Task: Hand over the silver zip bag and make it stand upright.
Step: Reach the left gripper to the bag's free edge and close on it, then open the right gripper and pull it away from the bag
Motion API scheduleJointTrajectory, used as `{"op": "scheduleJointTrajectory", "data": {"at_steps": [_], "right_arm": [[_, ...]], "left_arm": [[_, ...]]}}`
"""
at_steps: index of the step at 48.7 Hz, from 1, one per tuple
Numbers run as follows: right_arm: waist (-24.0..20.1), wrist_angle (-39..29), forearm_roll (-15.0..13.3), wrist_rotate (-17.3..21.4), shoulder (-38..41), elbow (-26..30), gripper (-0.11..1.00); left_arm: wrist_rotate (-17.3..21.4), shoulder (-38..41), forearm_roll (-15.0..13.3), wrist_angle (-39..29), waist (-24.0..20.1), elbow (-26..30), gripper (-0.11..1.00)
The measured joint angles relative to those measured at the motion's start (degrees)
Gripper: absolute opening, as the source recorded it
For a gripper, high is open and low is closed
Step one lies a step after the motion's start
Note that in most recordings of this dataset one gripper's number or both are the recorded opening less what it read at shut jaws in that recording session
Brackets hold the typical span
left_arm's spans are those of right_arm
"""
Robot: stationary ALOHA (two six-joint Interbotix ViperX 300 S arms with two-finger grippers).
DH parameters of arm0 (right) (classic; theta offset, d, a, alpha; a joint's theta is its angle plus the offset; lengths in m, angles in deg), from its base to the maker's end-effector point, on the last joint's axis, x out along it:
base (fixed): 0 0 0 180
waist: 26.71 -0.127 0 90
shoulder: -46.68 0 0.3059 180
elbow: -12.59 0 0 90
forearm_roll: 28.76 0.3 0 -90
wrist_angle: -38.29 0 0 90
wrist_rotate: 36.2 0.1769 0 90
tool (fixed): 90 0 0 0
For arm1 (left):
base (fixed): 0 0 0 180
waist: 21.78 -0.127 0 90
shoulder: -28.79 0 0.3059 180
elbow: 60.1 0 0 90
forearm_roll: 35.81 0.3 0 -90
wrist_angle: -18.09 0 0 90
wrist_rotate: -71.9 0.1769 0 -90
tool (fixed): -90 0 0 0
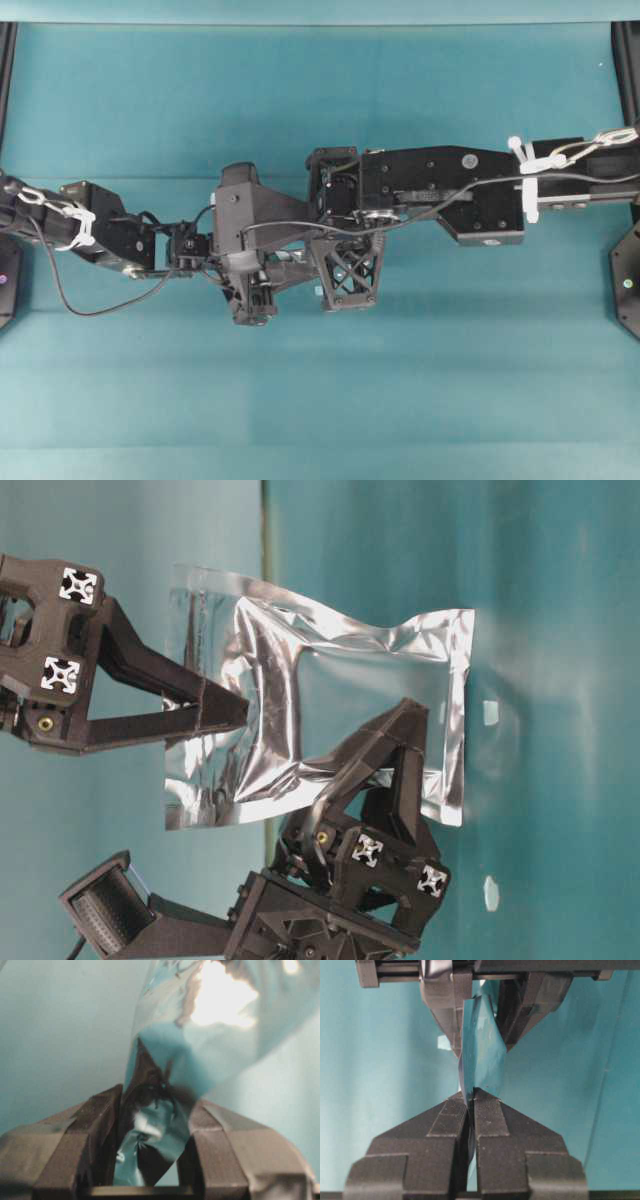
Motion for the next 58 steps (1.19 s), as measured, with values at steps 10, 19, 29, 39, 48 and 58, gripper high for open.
{"op": "scheduleJointTrajectory", "data": {"at_steps": [10, 19, 29, 39, 48, 58], "right_arm": [[-0.09, 0.18, 0.09, -0.09, -0.18, -0.7, 0.1], [-0.35, -0.18, 0.0, 0.0, -0.26, -1.23, 0.54], [-0.7, 0.18, 0.09, -0.35, -0.26, -1.32, 0.92], [-0.88, 0.09, 0.09, -0.35, -0.44, -1.58, 0.9], [-0.88, -0.18, 0.09, -0.09, -1.58, -2.2, 0.9], [-0.97, -1.58, -0.35, 3.52, -5.8, -4.92, 0.9]], "left_arm": [[0.88, 0.0, 0.09, -0.44, 0.09, 0.09, 0.32], [1.05, 0.0, 0.09, -0.53, 0.09, 0.09, 0.32], [1.05, -0.09, 0.09, -0.53, 0.0, -0.35, 0.29], [1.14, -0.09, 0.09, -0.53, 0.09, -0.53, 0.29], [2.99, -0.09, 0.0, -0.53, 0.0, -0.53, 0.29], [3.25, -0.09, 0.0, -0.88, 0.09, -0.44, 0.29]]}}
